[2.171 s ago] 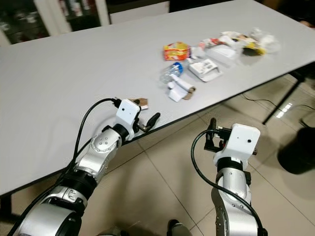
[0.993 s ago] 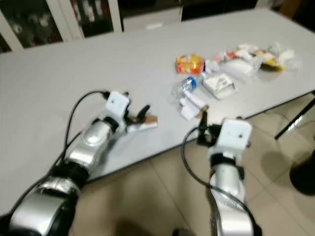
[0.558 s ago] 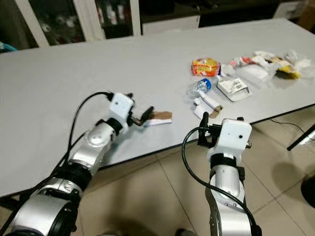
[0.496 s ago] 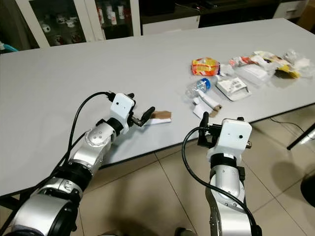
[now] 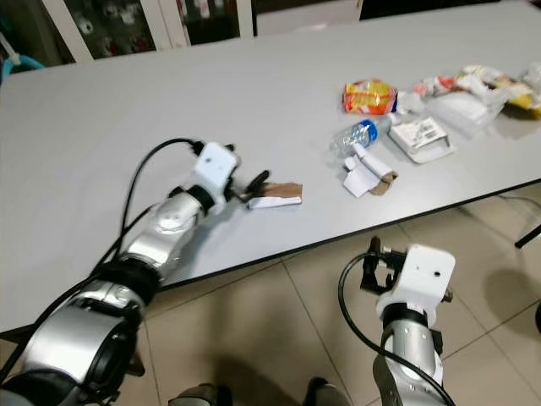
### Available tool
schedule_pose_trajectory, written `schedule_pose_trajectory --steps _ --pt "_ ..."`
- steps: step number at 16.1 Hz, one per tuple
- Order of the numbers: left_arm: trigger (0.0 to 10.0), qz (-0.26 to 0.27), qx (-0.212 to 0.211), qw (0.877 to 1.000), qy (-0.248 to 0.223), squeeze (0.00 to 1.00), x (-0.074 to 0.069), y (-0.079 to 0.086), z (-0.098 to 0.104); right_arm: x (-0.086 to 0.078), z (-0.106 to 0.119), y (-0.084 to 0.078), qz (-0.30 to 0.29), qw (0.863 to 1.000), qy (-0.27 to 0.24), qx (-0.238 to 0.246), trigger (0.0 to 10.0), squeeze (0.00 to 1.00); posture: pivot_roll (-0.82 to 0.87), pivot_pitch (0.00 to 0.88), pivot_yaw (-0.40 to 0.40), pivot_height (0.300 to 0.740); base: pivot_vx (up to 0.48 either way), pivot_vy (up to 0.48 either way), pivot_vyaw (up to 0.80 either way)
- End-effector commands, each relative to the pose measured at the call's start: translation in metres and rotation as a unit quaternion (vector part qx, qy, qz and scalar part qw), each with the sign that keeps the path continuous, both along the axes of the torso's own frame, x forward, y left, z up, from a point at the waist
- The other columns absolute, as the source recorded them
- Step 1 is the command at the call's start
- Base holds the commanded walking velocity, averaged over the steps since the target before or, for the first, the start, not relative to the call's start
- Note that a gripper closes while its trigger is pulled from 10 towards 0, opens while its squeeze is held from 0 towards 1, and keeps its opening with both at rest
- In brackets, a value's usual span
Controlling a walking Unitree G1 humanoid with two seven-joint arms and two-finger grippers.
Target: Picking trash to rubbish bin
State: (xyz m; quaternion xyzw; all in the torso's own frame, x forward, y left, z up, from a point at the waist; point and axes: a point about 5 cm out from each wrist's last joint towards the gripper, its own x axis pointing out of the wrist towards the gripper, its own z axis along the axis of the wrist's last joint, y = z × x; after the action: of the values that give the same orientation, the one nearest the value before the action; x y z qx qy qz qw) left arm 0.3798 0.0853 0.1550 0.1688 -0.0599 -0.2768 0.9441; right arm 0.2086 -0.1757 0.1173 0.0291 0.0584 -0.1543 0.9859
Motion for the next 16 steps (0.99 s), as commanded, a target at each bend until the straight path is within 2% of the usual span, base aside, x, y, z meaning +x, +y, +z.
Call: schedule_pose_trajectory --steps 1,3,9,14,16 --pt "10.0 -0.006 0.009 1.0 -0.02 0.0 0.003 -0.003 0.009 -0.004 -0.001 0.008 -0.004 1.0 -0.001 0.029 10.0 0.0 0.09 0.192 0.063 0.74 0.0 0.0 0.0" --pt "10.0 -0.024 0.02 0.999 -0.013 0.0 0.005 -0.003 0.013 -0.006 0.0 0.013 0.01 1.0 0.004 0.026 10.0 0.0 0.09 0.194 0.066 0.74 0.0 0.0 0.0" --pt "10.0 -0.072 0.029 0.997 0.009 0.0 0.005 -0.001 0.012 -0.008 0.0 0.013 0.021 1.0 0.007 0.019 10.0 0.0 0.08 0.194 0.065 0.74 0.0 0.0 0.0" --pt "10.0 -0.119 -0.011 0.992 0.032 0.0 0.005 0.001 0.018 -0.005 0.002 0.015 0.035 0.999 0.001 0.003 10.0 0.0 0.08 0.186 0.057 0.74 0.0 0.0 0.0" --pt "10.0 -0.151 -0.009 0.988 0.035 0.0 0.003 0.0 0.021 -0.003 0.002 0.016 0.041 0.999 0.001 0.001 10.0 0.0 0.08 0.182 0.055 0.74 0.0 0.0 0.0"
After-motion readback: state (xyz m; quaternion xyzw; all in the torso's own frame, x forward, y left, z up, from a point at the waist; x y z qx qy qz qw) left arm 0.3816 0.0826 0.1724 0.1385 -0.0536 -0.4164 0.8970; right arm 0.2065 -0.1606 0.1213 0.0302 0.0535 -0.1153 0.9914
